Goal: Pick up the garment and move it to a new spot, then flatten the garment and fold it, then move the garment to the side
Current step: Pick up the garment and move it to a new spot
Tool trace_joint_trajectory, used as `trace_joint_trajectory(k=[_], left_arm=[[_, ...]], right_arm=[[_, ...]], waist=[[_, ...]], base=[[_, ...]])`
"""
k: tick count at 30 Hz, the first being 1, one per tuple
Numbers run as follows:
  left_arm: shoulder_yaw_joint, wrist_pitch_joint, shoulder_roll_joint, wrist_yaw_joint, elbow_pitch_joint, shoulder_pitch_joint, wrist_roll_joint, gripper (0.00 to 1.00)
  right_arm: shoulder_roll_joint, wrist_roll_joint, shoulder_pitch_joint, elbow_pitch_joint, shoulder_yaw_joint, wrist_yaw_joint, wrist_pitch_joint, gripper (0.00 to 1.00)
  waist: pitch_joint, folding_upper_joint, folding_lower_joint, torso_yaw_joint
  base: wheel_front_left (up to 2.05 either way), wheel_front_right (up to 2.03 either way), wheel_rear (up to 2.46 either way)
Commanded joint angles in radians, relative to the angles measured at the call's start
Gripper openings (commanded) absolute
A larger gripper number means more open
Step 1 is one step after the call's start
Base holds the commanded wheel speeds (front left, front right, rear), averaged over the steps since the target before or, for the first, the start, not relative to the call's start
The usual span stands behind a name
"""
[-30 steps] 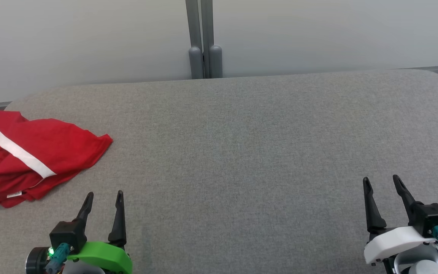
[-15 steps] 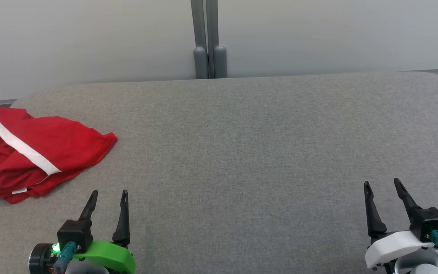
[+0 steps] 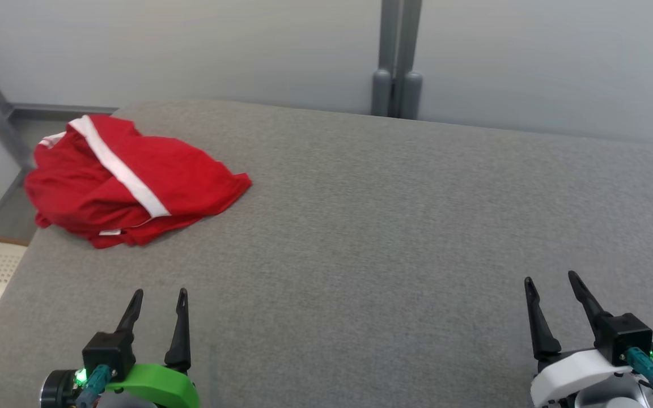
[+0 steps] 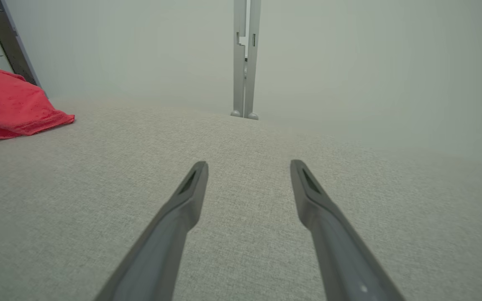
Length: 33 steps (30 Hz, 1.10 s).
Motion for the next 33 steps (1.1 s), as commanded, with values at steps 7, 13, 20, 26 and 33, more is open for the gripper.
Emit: trace_joint_trajectory(k=[7,13,20,26,33], left_arm=[[0.009,0.0,0.0,0.001,0.004,0.008,-0.004,1.0],[0.002,0.0,-0.002,0.001,-0.014,-0.028,-0.032,1.0],[-0.085,0.001,-0.002,0.008,0.156,-0.299,-0.08,1.0],[-0.081,0.031,0.01,0.001,0.383,-0.596,-0.13,1.0],[-0.037,0.118,0.065,-0.001,0.578,-0.78,-0.21,1.0]], right_arm=[[-0.015,0.019,-0.053,0.007,0.063,0.0,-0.003,1.0],[-0.037,0.023,-0.075,-0.002,0.089,-0.001,-0.003,1.0],[-0.119,0.015,-0.158,-0.031,0.112,-0.001,-0.003,1.0],[-0.151,0.024,-0.257,-0.052,0.149,-0.001,-0.003,1.0],[-0.132,0.041,-0.302,-0.05,0.172,-0.001,-0.003,1.0]], waist=[[0.019,0.0,0.0,0.231],[0.08,0.0,0.0,0.209],[0.302,0.0,0.0,0.139],[0.464,0.0,0.0,0.063],[0.513,0.0,0.0,-0.012]], base=[[0.0,0.0,0.0],[0.0,0.0,0.0],[0.0,0.0,0.0],[0.0,0.0,0.0],[0.0,0.0,0.0]])
